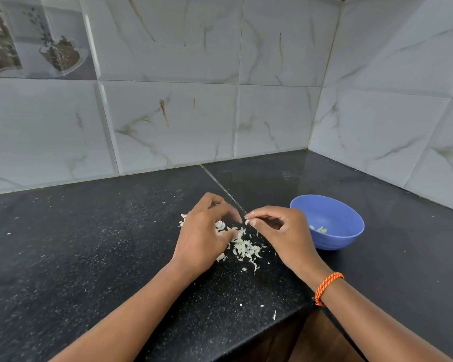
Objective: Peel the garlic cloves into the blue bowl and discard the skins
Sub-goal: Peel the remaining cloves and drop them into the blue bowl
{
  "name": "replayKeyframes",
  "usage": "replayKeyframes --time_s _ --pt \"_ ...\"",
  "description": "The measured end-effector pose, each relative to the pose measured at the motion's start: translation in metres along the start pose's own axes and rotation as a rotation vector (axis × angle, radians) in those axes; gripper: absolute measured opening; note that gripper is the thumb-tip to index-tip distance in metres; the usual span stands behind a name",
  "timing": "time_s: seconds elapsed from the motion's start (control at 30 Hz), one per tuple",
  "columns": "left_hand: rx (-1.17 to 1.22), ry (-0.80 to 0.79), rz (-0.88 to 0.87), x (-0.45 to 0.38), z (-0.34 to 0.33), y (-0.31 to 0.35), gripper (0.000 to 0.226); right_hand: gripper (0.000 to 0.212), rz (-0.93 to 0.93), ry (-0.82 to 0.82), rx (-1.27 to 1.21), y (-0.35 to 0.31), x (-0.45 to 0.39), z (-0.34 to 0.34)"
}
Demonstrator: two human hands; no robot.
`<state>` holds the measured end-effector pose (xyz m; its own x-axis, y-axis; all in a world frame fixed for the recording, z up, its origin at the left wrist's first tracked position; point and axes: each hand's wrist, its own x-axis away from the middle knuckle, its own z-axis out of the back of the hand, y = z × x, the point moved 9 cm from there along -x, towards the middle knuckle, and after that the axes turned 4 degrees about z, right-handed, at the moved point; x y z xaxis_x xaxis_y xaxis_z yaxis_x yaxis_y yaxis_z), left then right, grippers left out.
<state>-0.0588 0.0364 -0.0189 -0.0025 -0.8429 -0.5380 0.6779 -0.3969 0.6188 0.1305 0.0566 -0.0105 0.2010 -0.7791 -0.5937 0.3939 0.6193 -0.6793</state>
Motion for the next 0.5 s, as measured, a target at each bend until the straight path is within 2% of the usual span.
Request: replayKeyframes --time_s 0.07,0.1,0.23,0.4,0.5 --pt "0.022 -0.019 0.009 0.001 -0.002 0.001 0.046 0.017 -0.006 0.029 -0.015 0.003 0.001 0.0" --pt "0.032 -0.014 0.017 0.001 -0.002 0.002 0.047 0.016 -0.009 0.04 -0.026 0.005 0.002 0.0" --pt "0.017 -0.003 0.046 0.001 -0.006 0.001 0.015 0.016 -0.025 0.055 -0.11 0.007 0.003 -0.006" --pt "-0.018 0.018 0.077 0.001 -0.006 -0.002 0.01 0.023 -0.091 0.034 -0.22 0.012 0.006 -0.015" --pt "-0.066 0.024 0.071 0.003 -0.005 0.001 0.009 0.016 -0.05 0.039 -0.168 0.01 0.008 -0.016"
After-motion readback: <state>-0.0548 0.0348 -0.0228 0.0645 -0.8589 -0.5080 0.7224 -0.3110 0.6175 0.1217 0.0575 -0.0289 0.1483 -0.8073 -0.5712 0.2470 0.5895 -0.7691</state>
